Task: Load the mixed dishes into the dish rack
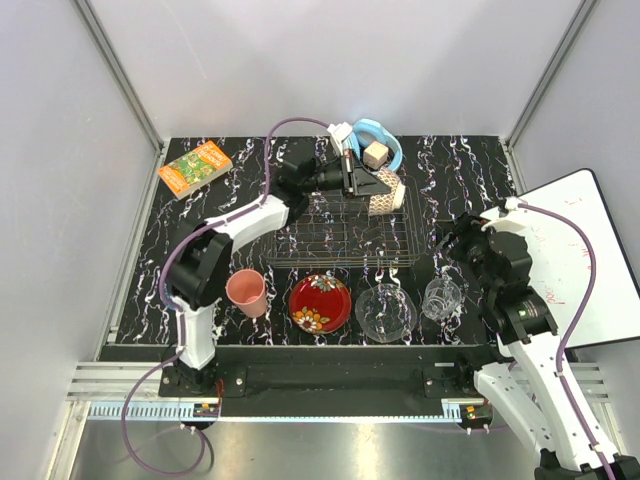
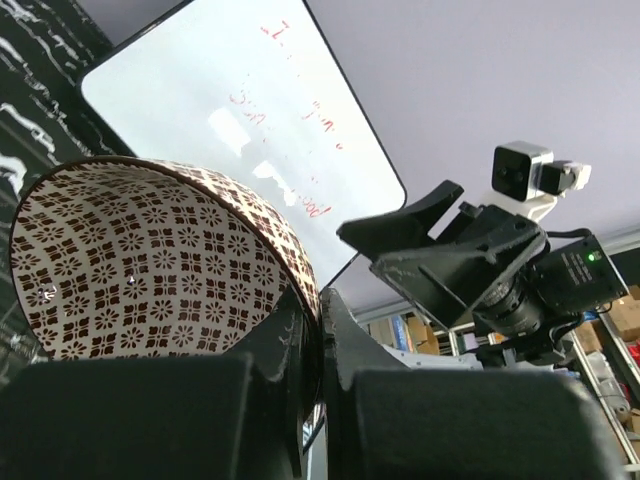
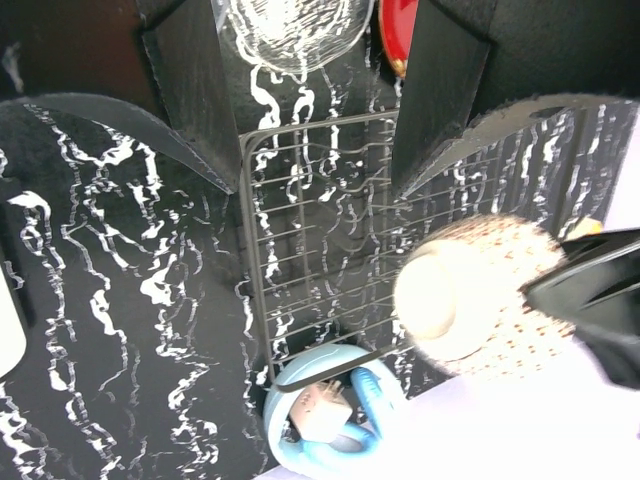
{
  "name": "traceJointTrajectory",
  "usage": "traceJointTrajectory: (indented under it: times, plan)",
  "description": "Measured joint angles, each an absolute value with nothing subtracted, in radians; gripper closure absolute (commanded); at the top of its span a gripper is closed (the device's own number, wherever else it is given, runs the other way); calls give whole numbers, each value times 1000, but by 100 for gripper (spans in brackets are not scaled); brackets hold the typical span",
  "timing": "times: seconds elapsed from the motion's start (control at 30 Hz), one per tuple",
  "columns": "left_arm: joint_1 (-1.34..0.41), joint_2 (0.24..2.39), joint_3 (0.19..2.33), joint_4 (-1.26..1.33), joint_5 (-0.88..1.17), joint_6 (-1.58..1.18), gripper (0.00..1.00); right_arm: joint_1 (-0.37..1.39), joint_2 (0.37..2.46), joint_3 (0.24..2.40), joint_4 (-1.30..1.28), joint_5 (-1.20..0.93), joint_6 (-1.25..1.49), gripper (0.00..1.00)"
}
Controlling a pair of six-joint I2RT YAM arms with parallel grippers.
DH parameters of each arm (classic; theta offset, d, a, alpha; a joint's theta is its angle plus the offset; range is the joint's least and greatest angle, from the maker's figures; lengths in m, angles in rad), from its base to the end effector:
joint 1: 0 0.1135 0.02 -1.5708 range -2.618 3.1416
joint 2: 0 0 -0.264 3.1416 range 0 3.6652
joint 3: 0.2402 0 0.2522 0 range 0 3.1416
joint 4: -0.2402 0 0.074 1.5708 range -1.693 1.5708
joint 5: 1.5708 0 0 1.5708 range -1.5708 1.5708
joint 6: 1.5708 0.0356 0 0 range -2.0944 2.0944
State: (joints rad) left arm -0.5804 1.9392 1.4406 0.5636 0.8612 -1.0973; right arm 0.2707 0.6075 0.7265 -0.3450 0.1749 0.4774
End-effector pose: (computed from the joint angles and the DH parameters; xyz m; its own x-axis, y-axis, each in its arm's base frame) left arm 0.3664 -0.2726 0.3017 -0.8566 -0.1317 -0.4989 0.4999 0.0274 -0.8656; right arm 0.1420 0.0330 0.3284 -0.2377 0.4036 -0.8835 0.0105 0.9106 0.4132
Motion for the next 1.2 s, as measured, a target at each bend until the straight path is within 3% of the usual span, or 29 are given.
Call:
traceJointTrajectory:
  times: [0.47,1.2]
  plan:
    - [-585,2183,1818,330,761,-1044,100,271,562,723,-347,88,552,31]
    - [-662,2309,1759,369,677,-1167,100,273,596,673,-342,28,589,30]
